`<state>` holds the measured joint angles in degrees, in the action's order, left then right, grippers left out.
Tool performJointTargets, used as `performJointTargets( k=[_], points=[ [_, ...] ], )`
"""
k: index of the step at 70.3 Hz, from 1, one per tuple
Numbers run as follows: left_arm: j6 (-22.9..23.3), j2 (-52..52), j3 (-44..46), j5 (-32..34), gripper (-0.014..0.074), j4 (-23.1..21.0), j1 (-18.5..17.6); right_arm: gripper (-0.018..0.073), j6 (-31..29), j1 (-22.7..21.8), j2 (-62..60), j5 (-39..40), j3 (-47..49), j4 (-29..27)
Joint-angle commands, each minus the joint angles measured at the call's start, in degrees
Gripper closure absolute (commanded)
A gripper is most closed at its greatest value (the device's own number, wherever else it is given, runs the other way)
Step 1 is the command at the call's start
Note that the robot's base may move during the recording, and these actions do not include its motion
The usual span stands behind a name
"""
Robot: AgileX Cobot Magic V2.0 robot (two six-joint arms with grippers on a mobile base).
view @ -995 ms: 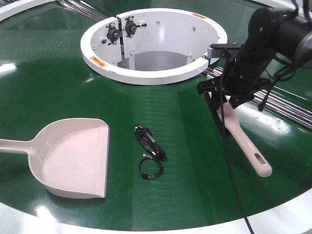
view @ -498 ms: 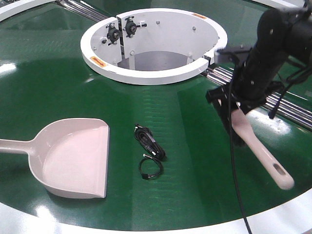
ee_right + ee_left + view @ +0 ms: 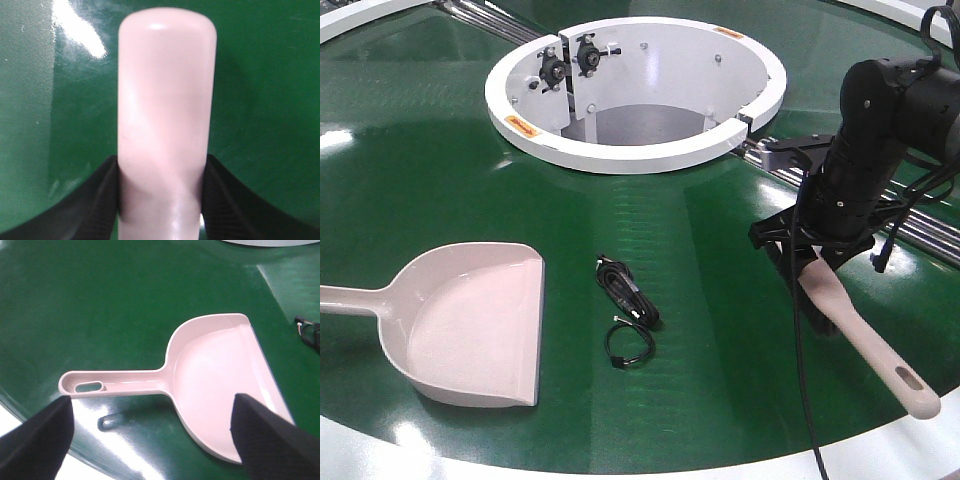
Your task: Clean and inspect green conveyor with broom and dustpan
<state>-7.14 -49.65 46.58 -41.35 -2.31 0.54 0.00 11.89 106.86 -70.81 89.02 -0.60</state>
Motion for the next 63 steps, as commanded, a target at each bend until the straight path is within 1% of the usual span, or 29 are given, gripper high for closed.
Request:
performJointTargets(
  k=[1,2,3,7,8,10,17,27,33,34,40,46,63],
  points=[
    [-4.9,0.4,2.1,3.3,0.0007,-0.1,-0.4,0.0563,-0.9,-0.2,-3.2,-2.9,1.3,0.6],
    [-6.6,0.4,2.1,3.3,0.0007,-0.1,-0.4,0.0563,-0.9,-0.2,-3.2,-3.1,1.3,0.6],
    [-7.2,0.4,2.1,3.3,0.0007,-0.1,-0.4,0.0563,-0.9,-0.2,-3.2,-3.1,1.3,0.6],
    [-11.9,0.4,2.1,3.3,0.0007,-0.1,-0.4,0.0563,-0.9,-0.2,-3.2,-3.1,1.3,0.6],
    [-14.3,0.4,2.1,3.3,0.0007,0.0,-0.4,0.0563,-0.9,-0.2,-3.2,-3.1,1.3,0.6],
    [-16.7,0.4,2.1,3.3,0.0007,0.1,-0.4,0.0563,-0.9,-0.1,-3.2,-3.1,1.3,0.6],
    [-28.9,0.4,2.1,3.3,0.0007,0.4,-0.4,0.0563,-0.9,-0.1,-3.2,-3.1,1.3,0.6],
    [-47.3,0.4,2.1,2.9,0.0007,3.0,-0.4,0.0563,-0.9,-0.1,-3.2,-3.0,1.3,0.6],
    [-57.3,0.4,2.1,2.9,0.0007,5.2,-0.4,0.0563,-0.9,-0.1,-3.2,-3.0,1.3,0.6],
    [-58.0,0.4,2.1,2.9,0.0007,5.6,-0.4,0.0563,-0.9,-0.1,-3.2,-3.0,1.3,0.6],
    [-65.9,0.4,2.1,3.0,0.0007,7.2,-0.4,0.0563,-0.9,-0.1,-3.2,-3.0,1.3,0.6],
    [-68.3,0.4,2.1,3.1,0.0007,7.4,-0.4,0.0563,-0.9,-0.1,-3.2,-3.1,1.3,0.6],
    [-68.4,0.4,2.1,3.8,0.0007,6.9,-0.4,0.0563,-0.9,-0.1,-3.2,-3.1,1.3,0.6]
  ],
)
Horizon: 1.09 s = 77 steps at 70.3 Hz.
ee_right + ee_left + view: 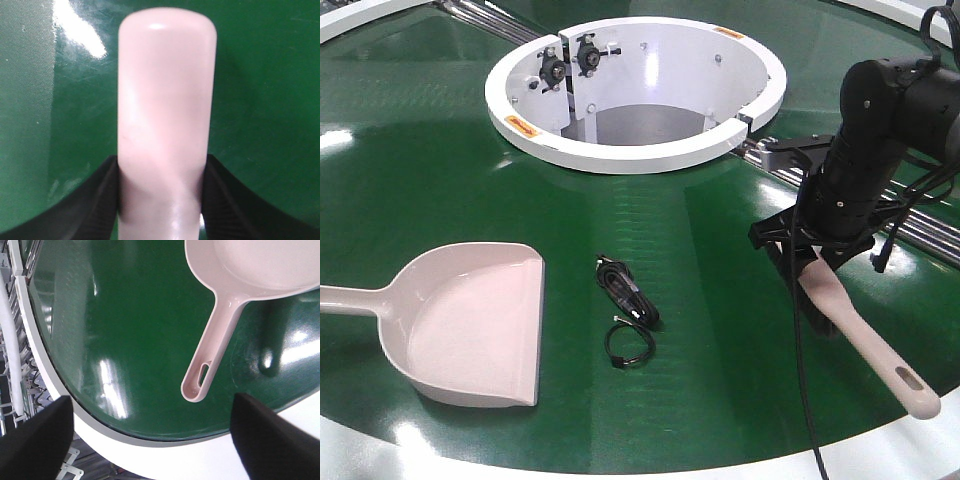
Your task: Clean and inspect green conveyor with broom and dustpan
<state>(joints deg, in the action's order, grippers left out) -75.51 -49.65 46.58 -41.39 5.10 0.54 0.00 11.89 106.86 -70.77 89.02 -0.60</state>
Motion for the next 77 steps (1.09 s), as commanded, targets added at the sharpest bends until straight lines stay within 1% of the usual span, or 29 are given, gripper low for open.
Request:
performJointTargets(
  k=[1,13,19,25,29,39,47,57,64,77],
  points=[
    [-0.1,0.4,2.1,3.8,0.0007,-0.5,-0.4,0.0563,-0.9,-0.1,-3.2,-3.1,1.3,0.6],
    [-0.1,0.4,2.1,3.4,0.0007,-0.1,-0.4,0.0563,-0.9,-0.1,-3.2,-3.1,1.3,0.6],
    [-0.1,0.3,2.1,2.5,0.0007,2.9,-0.4,0.0563,-0.9,-0.1,-3.2,-3.1,1.3,0.6],
    [-0.1,-0.9,2.7,1.3,0.0007,4.8,-0.4,0.0563,-0.9,-0.1,-3.2,-3.1,1.3,0.6],
    [-0.1,-2.7,4.2,-2.3,0.0007,5.9,-0.4,0.0563,-0.9,-0.1,-3.2,-3.1,1.3,0.6],
    [-0.1,-10.5,10.6,-14.8,0.0007,8.0,-0.4,0.0563,-0.9,-0.1,-3.2,-3.1,1.3,0.6],
    [-0.1,-17.4,16.2,-22.2,0.0007,8.9,-0.4,0.0563,-0.9,-0.1,-3.2,-3.1,1.3,0.6],
    [-1.4,-25.8,22.7,-30.9,0.0007,9.8,-0.4,0.0563,-0.9,-0.1,-3.2,-3.1,1.3,0.6],
    [-1.3,-30.5,25.9,-30.8,0.0009,10.0,-0.4,0.0563,-0.9,-0.1,-3.2,-3.1,1.3,0.6],
    [-1.3,-37.3,28.6,-30.8,0.0011,10.1,-0.3,0.0563,-0.9,-0.1,-3.2,-3.1,1.3,0.6]
  ],
)
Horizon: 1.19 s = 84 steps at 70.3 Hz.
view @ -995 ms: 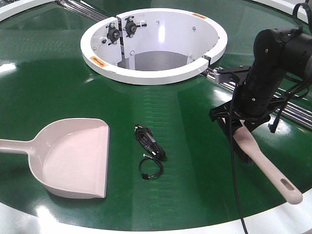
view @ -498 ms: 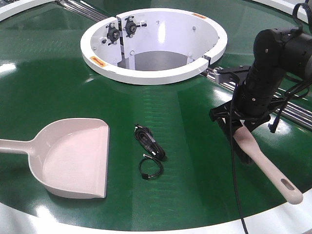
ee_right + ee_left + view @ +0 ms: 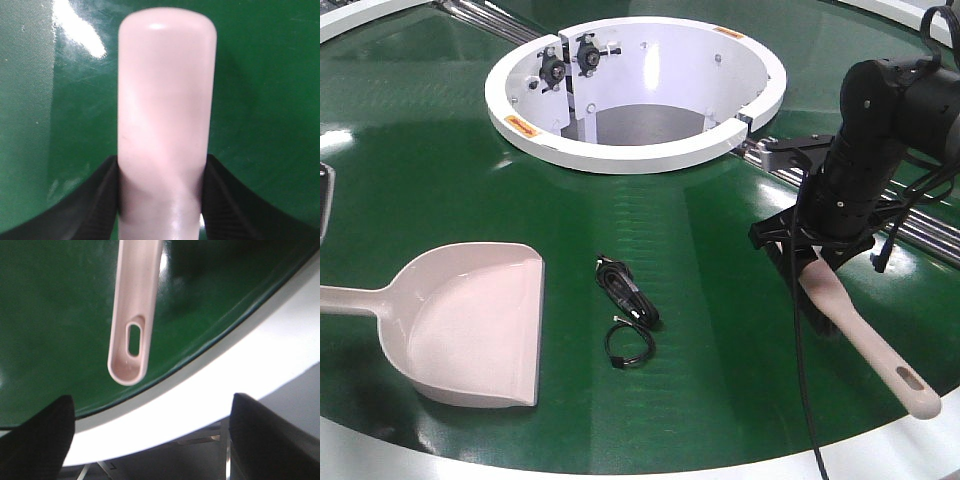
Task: Clean and inspect green conveyor with broom and dustpan
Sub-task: 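Reach the left gripper to the dustpan handle and grasp it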
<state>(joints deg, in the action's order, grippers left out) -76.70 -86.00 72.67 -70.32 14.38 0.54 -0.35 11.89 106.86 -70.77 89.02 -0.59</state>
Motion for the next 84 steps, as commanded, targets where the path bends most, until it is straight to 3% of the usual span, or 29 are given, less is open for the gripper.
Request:
performJointTargets(
  k=[1,28,44,84],
  points=[
    [-0.1,-1.2,2.6,-1.8,0.0011,0.8,-0.3,0.0563,-0.6,-0.1,-3.2,-3.1,1.3,0.6],
    [-0.1,-8.6,3.5,-1.2,0.0011,0.9,2.7,0.0563,-0.6,-0.1,-3.2,-3.1,1.3,0.6],
    [-0.1,-10.1,3.5,2.7,0.0011,0.7,4.1,0.0563,-0.6,-0.1,-3.2,-3.0,1.3,0.6],
    [-0.1,-15.2,6.6,4.7,0.0025,0.7,4.3,0.0563,-0.6,-0.1,-3.2,-3.0,1.3,0.6]
  ],
)
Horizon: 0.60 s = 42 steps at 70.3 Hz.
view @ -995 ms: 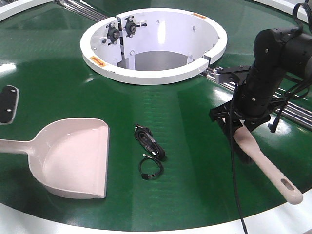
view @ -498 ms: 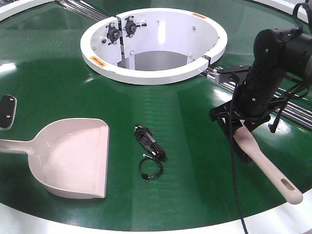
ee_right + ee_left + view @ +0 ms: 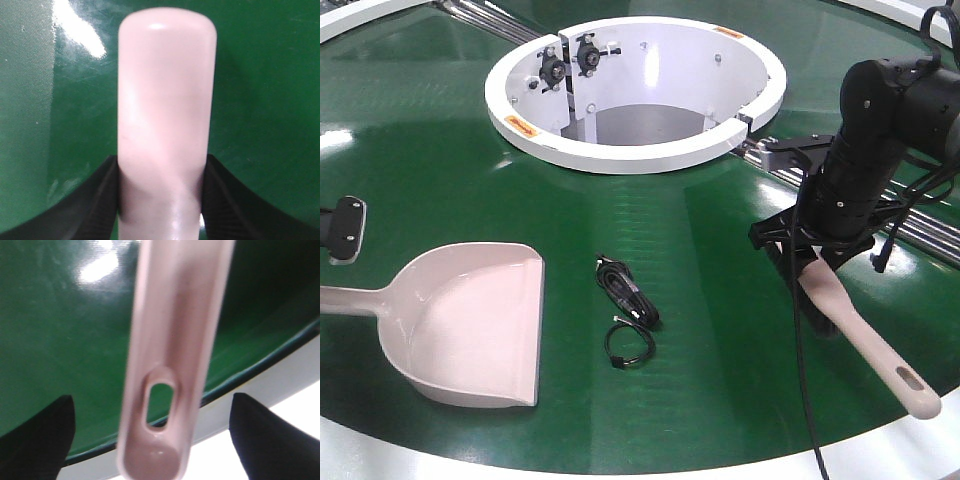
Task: Clean and inspect green conveyor with broom and dustpan
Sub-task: 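Reach the left gripper to the dustpan handle and grasp it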
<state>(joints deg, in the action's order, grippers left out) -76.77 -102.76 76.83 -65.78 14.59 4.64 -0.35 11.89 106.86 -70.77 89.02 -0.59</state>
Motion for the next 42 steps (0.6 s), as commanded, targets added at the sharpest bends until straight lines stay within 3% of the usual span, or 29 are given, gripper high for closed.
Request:
performJointTargets(
  k=[1,12,28,36,42],
  points=[
    [-0.1,1.4,2.6,0.0,0.0033,0.5,0.2,0.0563,-0.6,-0.1,-3.2,-3.0,1.3,0.6],
    [-0.1,0.1,3.7,-2.3,0.0120,0.4,0.2,0.0563,-0.6,-0.1,-3.2,-3.1,1.3,0.6],
    [-0.1,0.0,3.9,-6.4,0.0399,0.5,0.2,0.0563,-0.6,-0.1,-3.2,-3.1,1.3,0.6],
    [-0.1,0.3,3.9,-6.4,0.0587,0.4,0.2,0.0563,-0.6,-0.1,-3.2,-3.1,1.3,0.6],
    [-0.1,0.6,3.9,-6.4,0.0606,0.4,0.0,0.0563,-0.6,-0.1,-3.2,-3.1,1.3,0.6]
  ],
)
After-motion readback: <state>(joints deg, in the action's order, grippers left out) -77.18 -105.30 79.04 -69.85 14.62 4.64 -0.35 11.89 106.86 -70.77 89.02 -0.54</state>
